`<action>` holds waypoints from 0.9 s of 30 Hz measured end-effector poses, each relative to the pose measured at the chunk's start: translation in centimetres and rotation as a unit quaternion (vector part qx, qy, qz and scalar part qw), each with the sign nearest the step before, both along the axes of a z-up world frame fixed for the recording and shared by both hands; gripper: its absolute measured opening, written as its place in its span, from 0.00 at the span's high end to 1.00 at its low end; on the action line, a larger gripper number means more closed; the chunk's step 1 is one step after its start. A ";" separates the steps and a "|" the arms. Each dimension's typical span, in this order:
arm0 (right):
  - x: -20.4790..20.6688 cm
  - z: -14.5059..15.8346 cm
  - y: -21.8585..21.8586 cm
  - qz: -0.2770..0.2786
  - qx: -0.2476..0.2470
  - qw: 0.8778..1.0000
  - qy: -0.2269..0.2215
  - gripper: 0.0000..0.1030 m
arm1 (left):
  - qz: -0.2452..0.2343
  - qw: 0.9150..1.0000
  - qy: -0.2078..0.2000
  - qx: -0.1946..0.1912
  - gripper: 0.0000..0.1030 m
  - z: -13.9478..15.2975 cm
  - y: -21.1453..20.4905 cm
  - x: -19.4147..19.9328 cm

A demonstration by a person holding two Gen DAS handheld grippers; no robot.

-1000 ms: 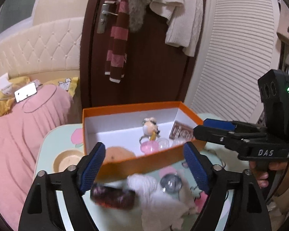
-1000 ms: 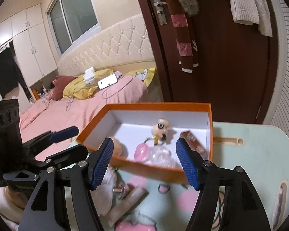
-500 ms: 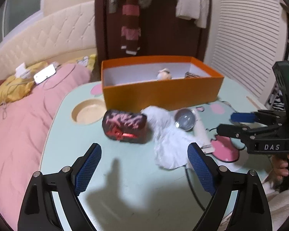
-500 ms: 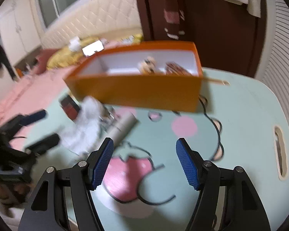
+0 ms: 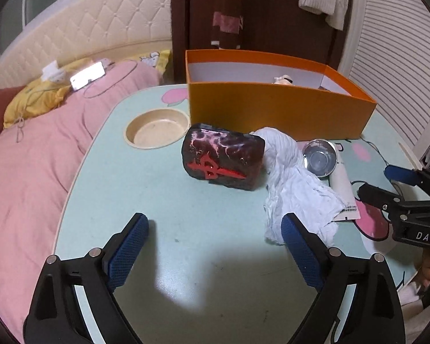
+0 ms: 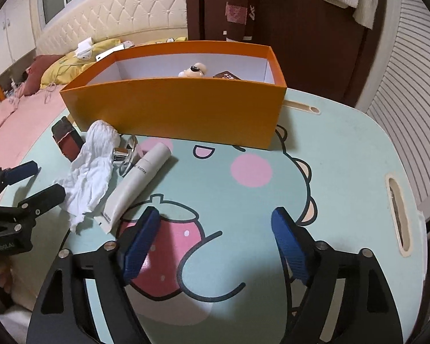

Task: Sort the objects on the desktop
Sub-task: 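Withdraw both grippers from the box back toward the table, then grasp the red-black pouch with the left gripper while the right grasps the white tube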

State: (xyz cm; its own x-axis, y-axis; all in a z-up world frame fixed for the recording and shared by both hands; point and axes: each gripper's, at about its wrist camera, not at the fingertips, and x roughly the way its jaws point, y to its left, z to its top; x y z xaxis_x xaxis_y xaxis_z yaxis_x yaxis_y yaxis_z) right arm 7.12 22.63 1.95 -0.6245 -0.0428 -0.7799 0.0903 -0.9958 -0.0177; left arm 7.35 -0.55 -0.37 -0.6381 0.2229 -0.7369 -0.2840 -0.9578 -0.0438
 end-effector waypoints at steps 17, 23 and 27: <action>-0.2 -0.3 0.3 0.000 -0.002 1.000 0.004 0.19 | -0.010 0.998 0.011 0.064 0.09 2.3 -0.8 -2.5; -0.2 -0.3 0.2 0.002 -0.002 1.000 0.004 0.18 | -0.027 0.999 0.022 0.036 0.09 2.6 0.5 -4.6; -0.2 -0.3 0.2 0.003 -0.002 1.000 0.004 0.18 | -0.035 0.998 0.011 0.044 0.13 2.4 0.7 -5.4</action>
